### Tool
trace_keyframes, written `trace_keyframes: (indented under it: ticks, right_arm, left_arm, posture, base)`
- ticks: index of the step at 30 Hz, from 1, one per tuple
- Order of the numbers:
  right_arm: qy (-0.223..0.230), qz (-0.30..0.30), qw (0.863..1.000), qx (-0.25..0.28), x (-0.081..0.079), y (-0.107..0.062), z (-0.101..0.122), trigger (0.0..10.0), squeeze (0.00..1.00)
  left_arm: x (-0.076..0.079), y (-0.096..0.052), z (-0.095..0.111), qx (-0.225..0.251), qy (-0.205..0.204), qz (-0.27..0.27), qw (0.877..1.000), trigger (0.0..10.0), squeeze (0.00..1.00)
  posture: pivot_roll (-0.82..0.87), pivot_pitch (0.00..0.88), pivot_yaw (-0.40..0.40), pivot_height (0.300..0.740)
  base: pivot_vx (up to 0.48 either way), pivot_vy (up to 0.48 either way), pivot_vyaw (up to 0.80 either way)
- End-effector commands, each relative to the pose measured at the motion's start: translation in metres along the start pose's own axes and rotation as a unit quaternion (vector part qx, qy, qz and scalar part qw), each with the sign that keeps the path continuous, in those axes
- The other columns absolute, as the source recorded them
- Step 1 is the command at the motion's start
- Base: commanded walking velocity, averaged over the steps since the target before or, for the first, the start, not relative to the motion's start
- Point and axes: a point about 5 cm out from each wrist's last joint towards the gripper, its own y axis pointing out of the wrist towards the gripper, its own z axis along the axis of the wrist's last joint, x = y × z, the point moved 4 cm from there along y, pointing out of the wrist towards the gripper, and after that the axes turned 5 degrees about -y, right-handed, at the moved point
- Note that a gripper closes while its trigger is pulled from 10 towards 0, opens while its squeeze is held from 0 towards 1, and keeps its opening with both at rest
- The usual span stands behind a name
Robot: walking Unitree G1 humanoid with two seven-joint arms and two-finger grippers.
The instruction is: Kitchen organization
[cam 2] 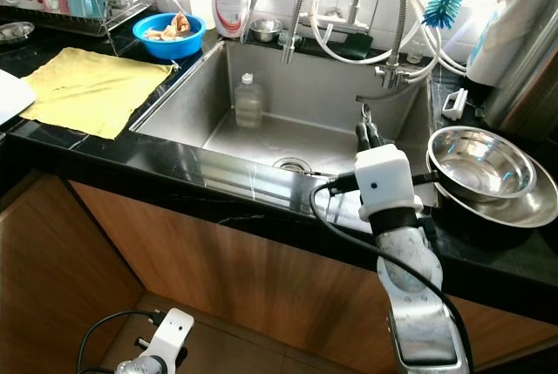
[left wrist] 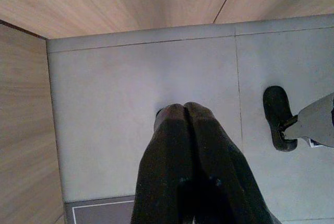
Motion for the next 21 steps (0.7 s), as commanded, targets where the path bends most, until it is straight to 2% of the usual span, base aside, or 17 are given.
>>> trace_keyframes:
  ticks: [1,4,10,14,16,18,21]
  right_arm:
    - [-0.012,0.001,0.999,-0.046,0.005,0.004,-0.019,10.0,0.00]
    - [-0.001,0.012,0.999,-0.042,0.004,0.009,-0.022,10.0,0.00]
    - [0.033,-0.002,0.999,-0.040,0.013,0.027,-0.027,10.0,0.00]
    - [0.050,-0.033,0.994,-0.088,0.020,0.039,-0.044,10.0,0.00]
    - [0.063,-0.021,0.992,-0.108,0.018,0.049,-0.050,10.0,0.00]
    - [0.055,-0.013,0.989,-0.136,0.016,0.053,-0.060,10.0,0.00]
    - [0.061,-0.006,0.987,-0.148,0.013,0.056,-0.065,10.0,0.00]
  left_arm:
    - [0.000,0.000,-0.002,-0.001,-0.001,0.002,1.000,10.0,0.00]
    - [0.000,0.000,-0.002,-0.002,0.000,0.001,1.000,10.0,0.00]
    - [0.001,0.000,-0.003,-0.001,0.002,0.001,1.000,10.0,0.00]
    - [0.001,0.000,-0.003,-0.002,0.004,0.000,1.000,10.0,0.00]
    - [0.002,-0.001,-0.004,-0.002,0.005,0.000,1.000,10.0,0.00]
    - [0.002,-0.001,-0.004,-0.002,0.006,0.000,1.000,10.0,0.00]
    - [0.002,-0.001,-0.004,-0.002,0.007,0.000,1.000,10.0,0.00]
  posture:
    - [0.01,0.038,-0.040,0.740]
    - [0.01,0.034,-0.038,0.740]
    - [0.02,0.009,-0.045,0.740]
    - [0.03,0.000,-0.044,0.740]
    - [0.03,0.000,-0.046,0.740]
    - [0.03,0.000,-0.046,0.740]
    - [0.03,0.000,-0.047,0.740]
  base:
    - [0.000,0.000,0.00]
    - [0.000,0.000,0.00]
    - [0.000,0.000,0.00]
    - [0.000,0.000,0.00]
    - [0.000,0.000,0.00]
    - [0.000,0.000,0.00]
    - [0.000,0.000,0.00]
